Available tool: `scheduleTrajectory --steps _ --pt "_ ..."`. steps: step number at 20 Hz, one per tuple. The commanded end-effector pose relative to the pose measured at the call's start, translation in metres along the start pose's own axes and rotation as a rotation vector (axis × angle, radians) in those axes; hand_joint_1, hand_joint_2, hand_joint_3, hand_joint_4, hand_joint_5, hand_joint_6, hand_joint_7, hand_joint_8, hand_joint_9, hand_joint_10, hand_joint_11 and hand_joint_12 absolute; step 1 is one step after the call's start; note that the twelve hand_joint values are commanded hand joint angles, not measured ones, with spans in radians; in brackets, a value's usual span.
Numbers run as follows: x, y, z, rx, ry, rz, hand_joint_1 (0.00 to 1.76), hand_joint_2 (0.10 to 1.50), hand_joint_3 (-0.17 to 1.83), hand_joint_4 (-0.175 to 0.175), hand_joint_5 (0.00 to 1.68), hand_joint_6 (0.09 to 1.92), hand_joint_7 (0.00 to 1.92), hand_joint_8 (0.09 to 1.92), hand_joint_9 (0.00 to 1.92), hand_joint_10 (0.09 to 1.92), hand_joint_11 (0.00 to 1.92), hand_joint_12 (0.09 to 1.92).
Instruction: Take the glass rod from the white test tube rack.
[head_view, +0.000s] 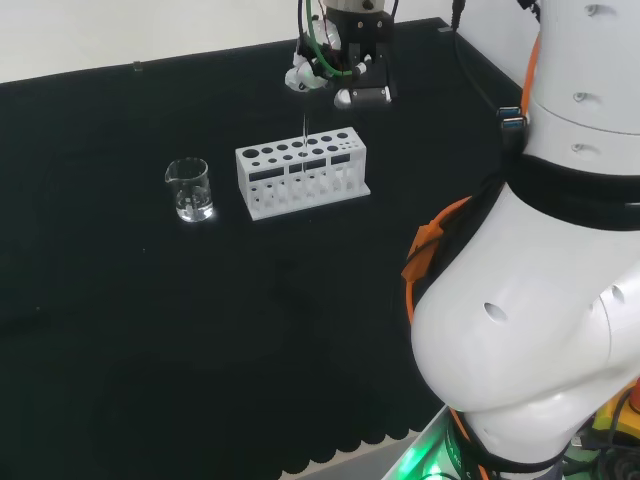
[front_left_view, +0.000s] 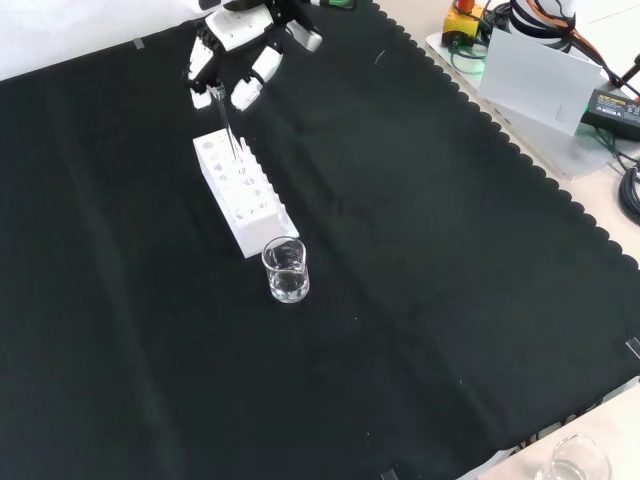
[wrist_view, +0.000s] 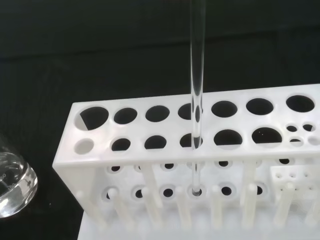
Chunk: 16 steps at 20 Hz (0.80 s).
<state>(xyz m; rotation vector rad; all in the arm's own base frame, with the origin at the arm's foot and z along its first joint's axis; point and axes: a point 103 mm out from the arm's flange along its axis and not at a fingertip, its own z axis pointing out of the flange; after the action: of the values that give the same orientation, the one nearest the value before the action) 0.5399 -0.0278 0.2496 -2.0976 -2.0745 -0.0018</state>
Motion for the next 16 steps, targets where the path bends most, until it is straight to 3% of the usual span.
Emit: scheduleTrajectory --steps 1,6,11,13,16 --pt "-0.004 0.004 0.007 0.013 0.007 -0.003 0.78 1.21 -0.17 -0.133 0.50 0.94 0.66 0.79 1.07 0.57 0.85 1.19" --pt "-0.003 0.008 0.010 0.013 0.019 -0.008 0.84 1.21 -0.17 -0.131 0.57 0.97 0.66 0.79 1.14 0.54 0.95 1.13" --pt "-0.002 0.012 0.010 -0.001 0.018 -0.013 1.03 1.20 -0.17 -0.172 0.68 0.96 0.73 0.81 1.27 0.45 1.29 0.89" --pt "0.000 0.015 0.009 -0.016 0.019 -0.018 1.09 1.21 -0.09 -0.175 0.77 1.14 0.76 0.84 1.31 0.45 1.42 0.79" --pt "0.004 0.018 0.008 -0.042 0.028 -0.028 1.12 1.19 -0.02 -0.175 0.83 1.21 0.84 0.92 1.32 0.55 1.49 0.66"
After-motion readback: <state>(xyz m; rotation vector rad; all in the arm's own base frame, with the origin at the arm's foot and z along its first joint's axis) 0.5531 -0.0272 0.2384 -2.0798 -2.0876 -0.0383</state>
